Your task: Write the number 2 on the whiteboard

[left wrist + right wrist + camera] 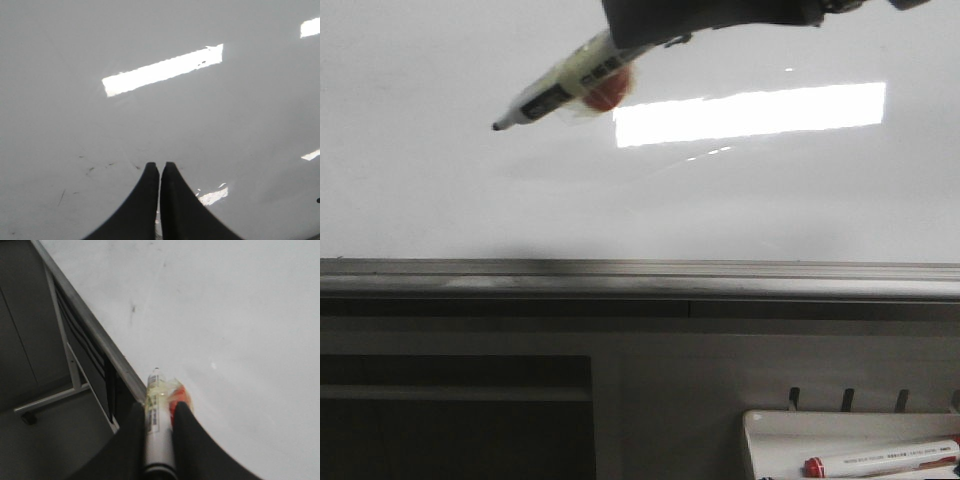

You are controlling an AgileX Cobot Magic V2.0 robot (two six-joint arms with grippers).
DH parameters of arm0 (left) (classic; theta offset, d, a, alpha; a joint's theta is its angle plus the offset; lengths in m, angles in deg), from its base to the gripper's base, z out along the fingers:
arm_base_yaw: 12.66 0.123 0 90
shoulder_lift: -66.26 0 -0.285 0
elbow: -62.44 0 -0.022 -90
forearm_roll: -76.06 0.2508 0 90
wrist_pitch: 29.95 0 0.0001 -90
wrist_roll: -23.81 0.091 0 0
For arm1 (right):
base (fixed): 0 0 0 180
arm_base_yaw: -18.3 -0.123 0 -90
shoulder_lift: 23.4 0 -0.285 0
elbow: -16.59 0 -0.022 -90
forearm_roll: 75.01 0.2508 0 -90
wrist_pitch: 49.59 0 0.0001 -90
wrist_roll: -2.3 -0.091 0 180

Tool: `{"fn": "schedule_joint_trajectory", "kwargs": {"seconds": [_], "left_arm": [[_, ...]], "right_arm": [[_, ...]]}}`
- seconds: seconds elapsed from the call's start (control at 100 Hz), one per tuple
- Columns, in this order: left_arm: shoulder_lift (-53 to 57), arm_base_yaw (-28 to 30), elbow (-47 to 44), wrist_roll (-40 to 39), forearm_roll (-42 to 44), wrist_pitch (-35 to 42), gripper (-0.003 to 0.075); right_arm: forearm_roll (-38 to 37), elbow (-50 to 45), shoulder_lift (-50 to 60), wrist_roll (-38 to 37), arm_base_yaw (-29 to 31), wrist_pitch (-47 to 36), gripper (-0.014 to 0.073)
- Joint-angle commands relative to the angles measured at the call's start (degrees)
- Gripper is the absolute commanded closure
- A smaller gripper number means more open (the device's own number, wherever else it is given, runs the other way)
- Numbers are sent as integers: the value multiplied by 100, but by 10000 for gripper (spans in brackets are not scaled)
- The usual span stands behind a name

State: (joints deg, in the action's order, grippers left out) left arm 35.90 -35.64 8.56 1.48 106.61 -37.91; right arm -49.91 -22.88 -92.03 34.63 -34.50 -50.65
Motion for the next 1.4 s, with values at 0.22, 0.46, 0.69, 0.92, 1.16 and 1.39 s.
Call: {"fn": "schedule_joint_trajectory", "kwargs": {"seconds": [0.22, 0.46, 0.69, 0.92, 1.16, 1.39], "left_arm": [[-35, 16, 176, -56, -13, 414, 741], [-35, 16, 176, -56, -13, 414, 741], [-35, 16, 176, -56, 35, 665, 741], [-35, 28, 176, -56, 61, 704, 741], [-45, 28, 159, -56, 61, 704, 741], [-45, 28, 153, -56, 61, 692, 741]], "right_arm": [[135, 140, 70, -73, -5, -1002, 664], [188, 140, 57, -73, -5, -1002, 664], [341, 151, 34, -73, 18, -1107, 664], [556, 251, 34, -73, 593, -997, 664], [237, 576, -165, -49, 838, -705, 664], [186, 895, -733, -49, 838, -714, 664]]}}
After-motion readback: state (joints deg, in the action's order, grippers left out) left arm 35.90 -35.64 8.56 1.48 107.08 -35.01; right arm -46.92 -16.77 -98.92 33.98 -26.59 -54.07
